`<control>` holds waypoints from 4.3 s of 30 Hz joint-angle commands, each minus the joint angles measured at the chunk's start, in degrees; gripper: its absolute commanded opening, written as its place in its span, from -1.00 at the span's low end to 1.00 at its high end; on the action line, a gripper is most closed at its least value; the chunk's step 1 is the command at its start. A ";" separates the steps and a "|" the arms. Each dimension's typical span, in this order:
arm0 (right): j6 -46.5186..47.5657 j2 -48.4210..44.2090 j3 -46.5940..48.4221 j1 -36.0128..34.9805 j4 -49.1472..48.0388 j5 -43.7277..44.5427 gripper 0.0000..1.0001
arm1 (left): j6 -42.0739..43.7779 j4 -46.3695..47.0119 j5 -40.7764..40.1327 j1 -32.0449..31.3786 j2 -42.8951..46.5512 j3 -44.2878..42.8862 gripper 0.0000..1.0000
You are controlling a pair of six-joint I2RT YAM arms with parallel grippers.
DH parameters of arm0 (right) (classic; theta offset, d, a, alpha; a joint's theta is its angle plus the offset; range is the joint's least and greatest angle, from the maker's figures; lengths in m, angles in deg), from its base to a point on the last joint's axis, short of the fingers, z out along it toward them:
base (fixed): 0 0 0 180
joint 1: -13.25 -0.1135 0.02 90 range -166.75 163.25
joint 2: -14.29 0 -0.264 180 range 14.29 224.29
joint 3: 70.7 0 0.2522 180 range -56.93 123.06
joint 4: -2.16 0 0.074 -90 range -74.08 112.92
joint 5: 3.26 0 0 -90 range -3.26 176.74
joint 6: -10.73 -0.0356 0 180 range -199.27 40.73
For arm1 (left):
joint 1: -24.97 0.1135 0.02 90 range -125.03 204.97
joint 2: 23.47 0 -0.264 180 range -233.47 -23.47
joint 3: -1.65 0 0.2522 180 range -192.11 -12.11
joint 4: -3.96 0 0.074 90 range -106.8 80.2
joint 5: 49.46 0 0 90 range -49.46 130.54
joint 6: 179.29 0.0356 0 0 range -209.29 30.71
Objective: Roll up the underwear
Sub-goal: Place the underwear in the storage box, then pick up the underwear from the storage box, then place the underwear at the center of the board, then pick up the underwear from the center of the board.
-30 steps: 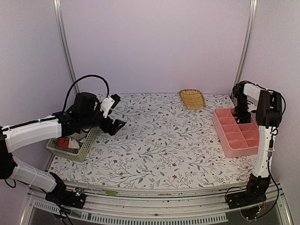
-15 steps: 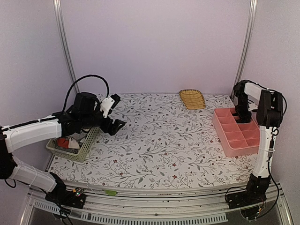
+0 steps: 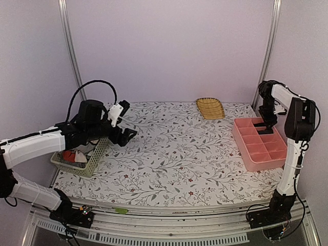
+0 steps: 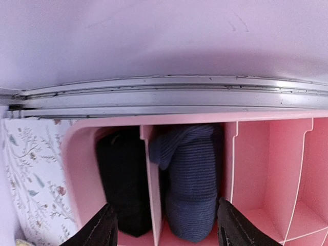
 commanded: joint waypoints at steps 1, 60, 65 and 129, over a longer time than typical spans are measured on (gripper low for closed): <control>3.43 -7.10 1.03 -1.59 -4.74 -1.80 0.41 | -3.61 -0.99 -0.97 1.21 0.11 -2.29 0.92; 54.05 -29.10 -32.89 -12.13 -48.95 -41.51 0.95 | -29.36 -15.76 -0.85 23.80 -3.31 -10.49 -1.00; 54.57 -28.47 -31.90 -11.98 -48.70 -42.60 0.95 | -28.96 -16.11 3.96 19.51 0.57 -15.78 -1.00; 45.99 -47.82 -60.19 -12.13 -40.88 -57.77 0.72 | -2.10 -19.23 4.61 -31.09 -58.16 -44.21 -0.30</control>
